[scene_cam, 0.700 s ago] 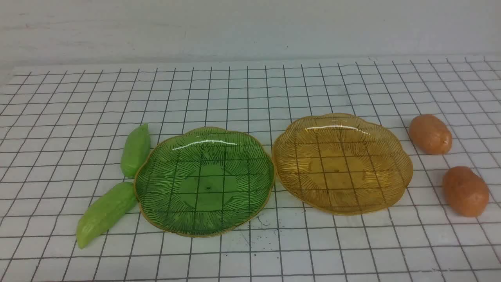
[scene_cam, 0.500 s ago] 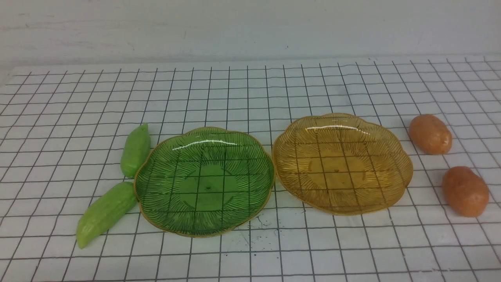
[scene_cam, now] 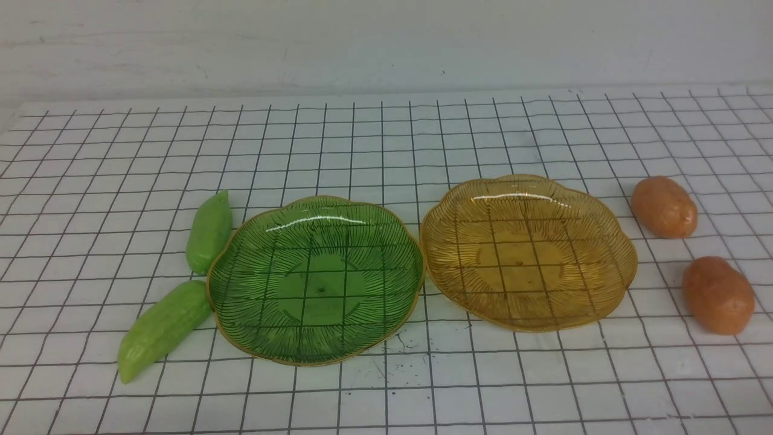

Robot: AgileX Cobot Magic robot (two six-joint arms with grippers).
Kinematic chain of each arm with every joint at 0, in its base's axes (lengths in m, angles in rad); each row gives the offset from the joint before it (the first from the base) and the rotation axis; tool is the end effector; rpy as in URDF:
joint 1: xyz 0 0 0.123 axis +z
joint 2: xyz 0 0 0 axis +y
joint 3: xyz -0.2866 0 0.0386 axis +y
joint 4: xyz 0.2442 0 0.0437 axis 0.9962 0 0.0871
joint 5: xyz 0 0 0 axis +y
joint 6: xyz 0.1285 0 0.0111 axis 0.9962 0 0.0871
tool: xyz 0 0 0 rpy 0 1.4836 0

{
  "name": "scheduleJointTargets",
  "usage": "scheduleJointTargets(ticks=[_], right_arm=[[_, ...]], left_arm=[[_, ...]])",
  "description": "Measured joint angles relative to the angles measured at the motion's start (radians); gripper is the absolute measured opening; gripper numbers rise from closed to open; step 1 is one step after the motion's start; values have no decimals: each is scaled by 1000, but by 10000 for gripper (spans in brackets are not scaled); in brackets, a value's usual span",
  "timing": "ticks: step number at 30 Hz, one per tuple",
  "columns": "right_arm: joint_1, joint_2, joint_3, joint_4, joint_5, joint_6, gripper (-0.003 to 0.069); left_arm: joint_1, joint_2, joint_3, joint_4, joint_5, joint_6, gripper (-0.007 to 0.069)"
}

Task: Put different types of vegetables on the plate.
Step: 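Put the potato onto the plate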

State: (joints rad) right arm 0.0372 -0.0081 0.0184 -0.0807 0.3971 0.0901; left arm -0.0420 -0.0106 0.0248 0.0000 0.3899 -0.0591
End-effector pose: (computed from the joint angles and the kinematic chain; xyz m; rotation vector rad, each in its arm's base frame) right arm 0.0802 -0.0010 0.1599 0.0009 1.8897 0.0066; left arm 0.0802 -0.0034 0.1585 -0.0161 1.8882 -0.0691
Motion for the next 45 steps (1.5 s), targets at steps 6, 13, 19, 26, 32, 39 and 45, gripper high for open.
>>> scheduleJointTargets(ticks=[6,13,19,26,32,39,45], right_arm=[[0,0,0,0,0,0,65],[0,0,0,0,0,0,65],[0,0,0,0,0,0,65],[0,0,0,0,0,0,65],[0,0,0,4,-1,3,65],[0,0,6,401,-26,230,65],[0,0,10,664,-27,293,65]], left_arm=[[0,0,0,0,0,0,-8],[0,0,0,0,0,0,-8],[0,0,0,0,0,0,-8],[0,0,0,10,0,0,-8],[0,0,0,-34,-1,-28,-8],[0,0,3,-638,-15,-380,-8],[0,0,3,-872,-70,-407,-8]])
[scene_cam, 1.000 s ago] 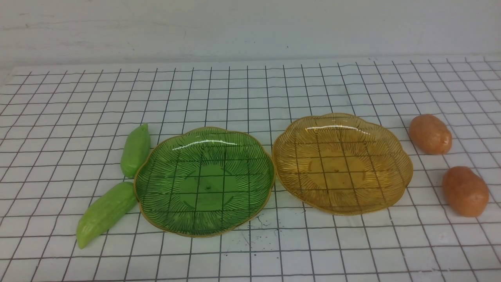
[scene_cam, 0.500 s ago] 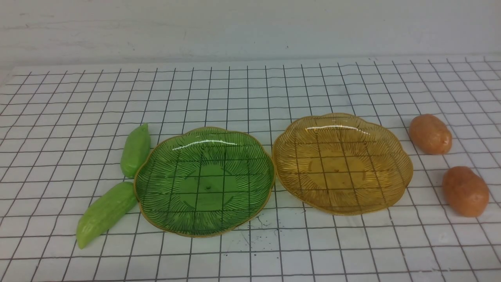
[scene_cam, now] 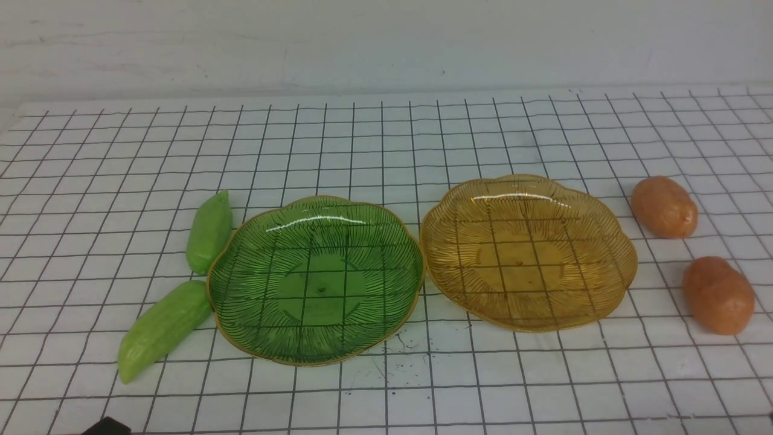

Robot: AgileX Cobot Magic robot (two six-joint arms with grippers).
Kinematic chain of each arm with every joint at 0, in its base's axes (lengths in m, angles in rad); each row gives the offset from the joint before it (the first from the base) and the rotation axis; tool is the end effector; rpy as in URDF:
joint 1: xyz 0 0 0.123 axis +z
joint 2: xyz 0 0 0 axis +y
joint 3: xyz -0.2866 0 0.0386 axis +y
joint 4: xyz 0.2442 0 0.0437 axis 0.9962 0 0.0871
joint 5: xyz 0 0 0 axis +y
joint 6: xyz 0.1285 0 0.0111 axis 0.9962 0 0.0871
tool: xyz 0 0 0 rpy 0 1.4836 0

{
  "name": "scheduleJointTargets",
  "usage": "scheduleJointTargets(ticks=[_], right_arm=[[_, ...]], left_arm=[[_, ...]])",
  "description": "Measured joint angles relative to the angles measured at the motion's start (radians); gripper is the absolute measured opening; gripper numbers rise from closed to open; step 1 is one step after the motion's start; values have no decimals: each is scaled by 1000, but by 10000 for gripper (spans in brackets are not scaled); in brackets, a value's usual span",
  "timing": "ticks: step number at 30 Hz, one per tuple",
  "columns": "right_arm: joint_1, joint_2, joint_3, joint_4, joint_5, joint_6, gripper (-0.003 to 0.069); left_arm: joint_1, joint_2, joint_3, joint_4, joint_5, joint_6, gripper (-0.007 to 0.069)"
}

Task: Put different types of vegetables on the plate.
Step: 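Put the potato onto the plate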

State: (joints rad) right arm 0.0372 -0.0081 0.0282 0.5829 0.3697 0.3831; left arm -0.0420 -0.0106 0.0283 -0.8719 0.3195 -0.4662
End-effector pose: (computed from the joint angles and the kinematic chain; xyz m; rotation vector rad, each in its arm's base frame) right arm 0.0797 0.0287 0.1672 0.6875 1.7706 0.8579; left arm 0.0805 -0.0345 0.1804 -0.9412 1.6079 -1.1848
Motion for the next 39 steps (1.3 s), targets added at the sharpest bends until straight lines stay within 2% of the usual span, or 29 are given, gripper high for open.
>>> scheduleJointTargets(ticks=[5,9,12,13,14,15,17,18,21,23,26,32,35,36,37,39], right_arm=[[0,0,-2,46,-2,-49,65],[0,0,-141,27,69,-217,65],[0,39,-277,-46,111,-277,65],[0,96,-347,-108,163,-290,65],[0,116,-356,-128,182,-291,65],[0,195,-426,-212,277,-291,65],[0,271,-470,-274,345,-284,65],[0,406,-523,-359,470,-268,65],[0,552,-572,-442,564,-252,65],[0,709,-614,-507,596,-230,65],[0,844,-652,-551,586,-208,74],[0,1069,-758,-621,557,-187,173],[0,1191,-816,-670,521,-181,304],[0,1203,-822,-676,517,-179,321],[0,1258,-854,-705,500,-152,401],[0,1303,-878,-736,490,-117,468]], left_arm=[[0,0,0,-55,-15,42,-8],[0,0,-96,-71,70,153,-8],[0,49,-206,-29,154,244,-8],[0,107,-252,4,214,281,-8],[0,116,-259,10,214,281,-8],[0,190,-316,69,299,311,-8],[0,270,-356,121,382,336,-8],[0,365,-410,201,471,366,-8],[0,502,-465,289,580,412,-8],[0,630,-512,365,636,455,-7],[0,733,-544,407,652,488,-7],[0,840,-560,434,640,502,-7],[0,871,-561,437,631,504,-7],[0,872,-561,437,630,505,-6],[0,879,-561,438,624,505,-3],[0,879,-561,438,623,505,-4]])
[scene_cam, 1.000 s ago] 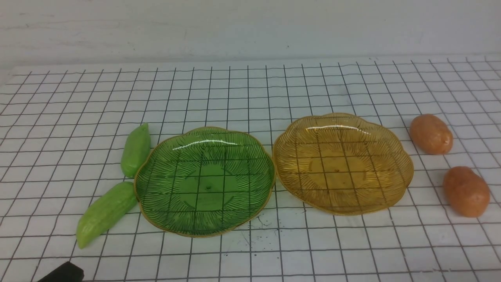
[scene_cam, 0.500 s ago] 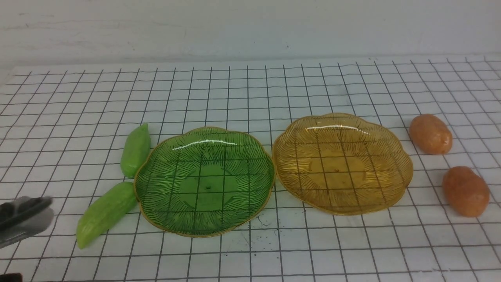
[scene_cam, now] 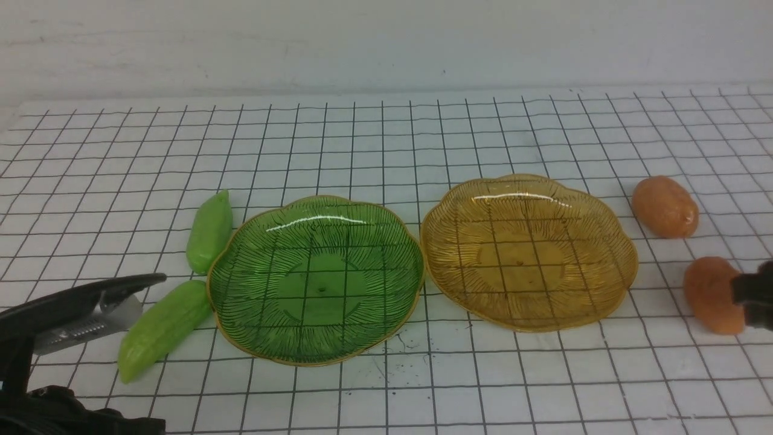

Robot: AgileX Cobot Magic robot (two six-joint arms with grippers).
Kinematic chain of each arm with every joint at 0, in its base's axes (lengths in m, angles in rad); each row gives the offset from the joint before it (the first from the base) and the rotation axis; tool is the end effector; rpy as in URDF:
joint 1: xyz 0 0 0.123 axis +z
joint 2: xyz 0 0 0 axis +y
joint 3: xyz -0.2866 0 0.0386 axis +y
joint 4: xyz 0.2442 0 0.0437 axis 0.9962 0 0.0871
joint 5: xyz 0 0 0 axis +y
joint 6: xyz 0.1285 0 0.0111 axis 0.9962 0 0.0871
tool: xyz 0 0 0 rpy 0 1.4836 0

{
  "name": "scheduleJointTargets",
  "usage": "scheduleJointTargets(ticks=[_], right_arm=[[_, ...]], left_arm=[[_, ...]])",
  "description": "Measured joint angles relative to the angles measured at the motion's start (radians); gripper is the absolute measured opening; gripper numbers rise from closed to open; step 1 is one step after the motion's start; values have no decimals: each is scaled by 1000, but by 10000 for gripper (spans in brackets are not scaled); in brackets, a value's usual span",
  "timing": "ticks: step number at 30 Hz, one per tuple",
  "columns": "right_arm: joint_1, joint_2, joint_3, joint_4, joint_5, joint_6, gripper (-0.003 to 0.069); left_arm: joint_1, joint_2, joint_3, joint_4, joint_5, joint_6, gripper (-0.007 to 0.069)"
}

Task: Put different types of vegetables on the plate.
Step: 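Put the potato onto the plate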

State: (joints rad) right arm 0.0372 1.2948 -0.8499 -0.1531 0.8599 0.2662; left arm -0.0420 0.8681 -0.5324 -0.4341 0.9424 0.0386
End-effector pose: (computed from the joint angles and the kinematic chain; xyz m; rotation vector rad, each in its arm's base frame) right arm 0.2435 -0.0059 0.2236 0.2072 2.7634 -0.1089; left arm 0.1373 -0.0497 0.2170 -0.1486 2.7121 -0.5506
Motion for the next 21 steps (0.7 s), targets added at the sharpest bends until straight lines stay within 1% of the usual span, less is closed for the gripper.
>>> scheduleJointTargets(ticks=[1,2,4,5,6,10,18,21], right_arm=[[0,11,-6,-8,-3,10,476],[0,47,-25,-45,-11,50,535],[0,101,-53,-90,-17,102,596],[0,107,-53,-94,-17,107,601],[0,158,-77,-131,-21,148,629],[0,231,-99,-155,-37,178,640],[0,385,-108,-163,-180,236,640],[0,427,-108,-199,-202,250,640]], left_arm=[[0,0,0,0,0,0,-4],[0,0,0,0,0,0,-4],[0,0,0,0,0,0,-4],[0,0,0,0,0,0,-4],[0,0,0,0,-1,0,-4],[0,0,0,0,-1,0,-4],[0,0,0,0,-1,0,-4],[0,0,0,0,-1,0,-4]])
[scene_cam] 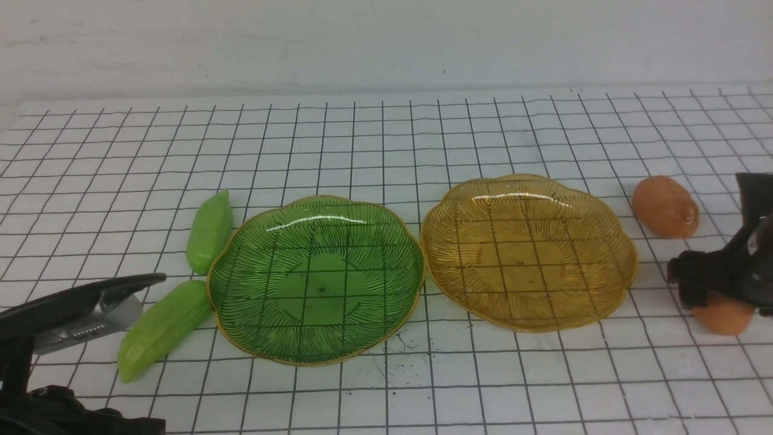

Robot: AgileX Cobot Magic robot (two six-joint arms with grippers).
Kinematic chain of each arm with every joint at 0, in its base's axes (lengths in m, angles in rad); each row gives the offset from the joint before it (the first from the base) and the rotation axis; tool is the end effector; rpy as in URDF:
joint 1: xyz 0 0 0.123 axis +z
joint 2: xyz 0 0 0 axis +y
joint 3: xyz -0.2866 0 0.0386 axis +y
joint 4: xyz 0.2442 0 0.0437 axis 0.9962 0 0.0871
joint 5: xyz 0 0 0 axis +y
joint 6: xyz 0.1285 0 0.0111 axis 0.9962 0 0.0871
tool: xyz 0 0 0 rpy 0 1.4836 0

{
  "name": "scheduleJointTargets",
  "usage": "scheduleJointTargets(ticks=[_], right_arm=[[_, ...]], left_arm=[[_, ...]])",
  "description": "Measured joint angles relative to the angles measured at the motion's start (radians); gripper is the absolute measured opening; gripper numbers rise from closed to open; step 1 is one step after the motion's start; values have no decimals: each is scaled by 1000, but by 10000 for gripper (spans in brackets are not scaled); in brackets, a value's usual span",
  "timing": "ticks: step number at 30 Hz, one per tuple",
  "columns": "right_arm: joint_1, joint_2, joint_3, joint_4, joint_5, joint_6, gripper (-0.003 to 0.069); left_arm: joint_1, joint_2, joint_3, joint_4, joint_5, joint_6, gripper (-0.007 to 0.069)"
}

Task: Put different types of vegetables on the plate.
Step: 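Put the potato onto the plate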

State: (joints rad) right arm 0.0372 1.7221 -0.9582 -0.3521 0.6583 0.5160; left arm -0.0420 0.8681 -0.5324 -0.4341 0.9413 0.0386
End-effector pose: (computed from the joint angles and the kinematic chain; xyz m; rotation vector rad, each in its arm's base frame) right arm 0.3218 -0.0153 0.1415 0.3181 2.8220 -0.2490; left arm 0.1374 -0.0497 0.2171 -0.1489 2.7110 -0.5503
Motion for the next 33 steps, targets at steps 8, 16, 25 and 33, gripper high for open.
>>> scheduleJointTargets(ticks=[8,16,25,33], right_arm=[[0,74,0,-166,-6,69,605],[0,76,0,-179,-8,55,513],[10,-134,-177,63,140,-96,513],[215,-89,-204,469,42,-468,513]], left_arm=[[0,0,0,0,11,0,-4],[0,0,0,0,23,0,-4],[0,0,0,0,23,0,-4],[0,0,0,0,23,0,-4]])
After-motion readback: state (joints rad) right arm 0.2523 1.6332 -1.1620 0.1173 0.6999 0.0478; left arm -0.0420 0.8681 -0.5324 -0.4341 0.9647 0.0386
